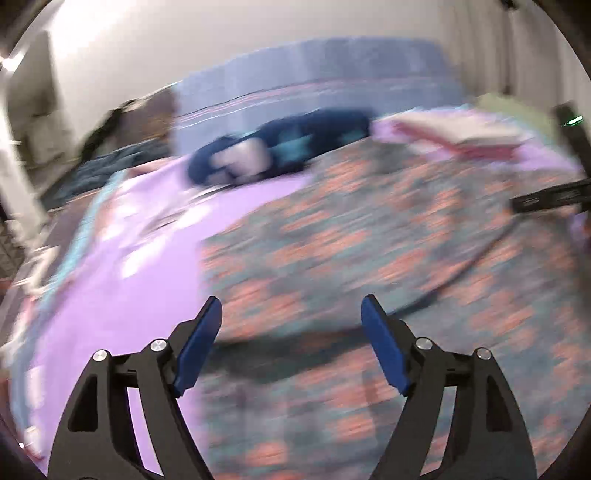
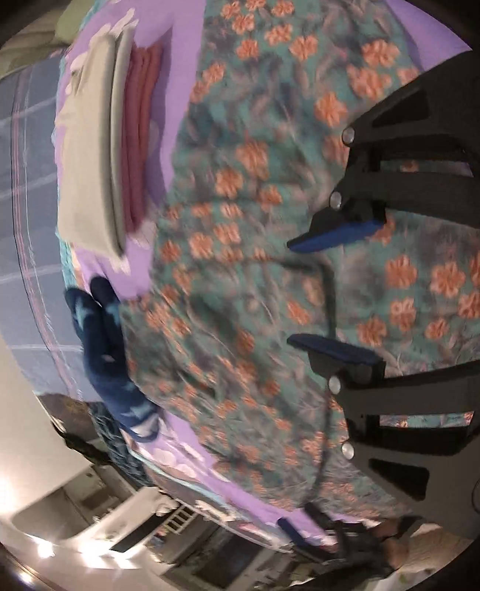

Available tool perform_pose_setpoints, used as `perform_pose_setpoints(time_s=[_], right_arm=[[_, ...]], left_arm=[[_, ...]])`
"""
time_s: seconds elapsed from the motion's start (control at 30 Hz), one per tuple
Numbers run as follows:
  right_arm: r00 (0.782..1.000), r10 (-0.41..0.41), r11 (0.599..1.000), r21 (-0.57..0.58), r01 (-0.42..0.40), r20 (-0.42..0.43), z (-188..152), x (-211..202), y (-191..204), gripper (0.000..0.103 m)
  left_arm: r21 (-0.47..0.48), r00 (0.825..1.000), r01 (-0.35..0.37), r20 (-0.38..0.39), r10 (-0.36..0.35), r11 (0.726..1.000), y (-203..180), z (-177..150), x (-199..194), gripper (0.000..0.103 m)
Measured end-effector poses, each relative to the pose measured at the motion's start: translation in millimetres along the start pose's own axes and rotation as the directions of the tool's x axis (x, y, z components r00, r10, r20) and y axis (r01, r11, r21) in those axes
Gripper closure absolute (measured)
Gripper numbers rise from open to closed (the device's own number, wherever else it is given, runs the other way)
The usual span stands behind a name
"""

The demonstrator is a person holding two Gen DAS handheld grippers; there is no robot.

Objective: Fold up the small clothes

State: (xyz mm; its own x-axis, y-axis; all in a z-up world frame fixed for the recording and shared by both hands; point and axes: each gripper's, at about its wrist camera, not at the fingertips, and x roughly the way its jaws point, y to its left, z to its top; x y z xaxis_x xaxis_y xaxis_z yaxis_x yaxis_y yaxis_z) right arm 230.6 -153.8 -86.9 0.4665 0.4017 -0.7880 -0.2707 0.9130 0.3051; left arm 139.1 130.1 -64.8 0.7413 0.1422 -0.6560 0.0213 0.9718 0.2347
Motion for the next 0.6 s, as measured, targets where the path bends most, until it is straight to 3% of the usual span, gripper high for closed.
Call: perform_pose_setpoints(time_s=[0.03,0.1,0.2,0.3,0.33,0.4,0.43,0.6], right_arm=[[0.999,-0.038,0.999,-0.006,0.038,-0.004,-0.8,3.9,2.9,0.082],[0.999,-0.048,0.999,0.019,0.048,0.006,1.7,4.9,4.5,0.090],[0.993,-0.058,0.998,0.033,0.055,0.104,4.8,-22.6,11.2,0.091],[0.976,-0.144,0.990,0.026,0.142,0.166,-1.1,-48.8,13.9,0.091],[0.975,-0.176,0.984,0.017,0.176,0.138,-5.1,-47.0,11.1,0.090],[0.969,-0.242,0.970,-0.015,0.243,0.044,-14.4,-30.3,3.0,0.072],[0.963,-0.268,0.963,-0.019,0.268,0.013,-18.4,-23.8,-1.3,0.069],[0.963,-0.246,0.969,0.045,0.243,0.107,-11.9,-40.2,9.2,0.062]], left_arm=[[0.003,0.998,-0.055,-0.035,0.055,0.999,11.5,-6.7,7.9,0.025],[-0.003,0.995,-0.069,-0.074,0.069,0.998,27.5,-13.6,19.5,0.025],[-0.070,0.984,-0.103,-0.151,0.091,0.992,48.8,-19.2,36.9,0.025],[-0.149,0.983,-0.110,-0.160,0.086,0.983,65.6,-16.5,41.5,0.025],[-0.169,0.981,-0.119,-0.169,0.091,0.978,70.2,-15.1,45.2,0.025],[-0.194,0.981,-0.111,-0.178,0.076,0.975,73.9,-15.0,50.7,0.025],[-0.206,0.982,-0.102,-0.175,0.066,0.973,77.3,-16.0,50.9,0.025],[-0.248,0.984,-0.100,-0.168,0.059,0.963,85.3,-20.8,49.2,0.025]])
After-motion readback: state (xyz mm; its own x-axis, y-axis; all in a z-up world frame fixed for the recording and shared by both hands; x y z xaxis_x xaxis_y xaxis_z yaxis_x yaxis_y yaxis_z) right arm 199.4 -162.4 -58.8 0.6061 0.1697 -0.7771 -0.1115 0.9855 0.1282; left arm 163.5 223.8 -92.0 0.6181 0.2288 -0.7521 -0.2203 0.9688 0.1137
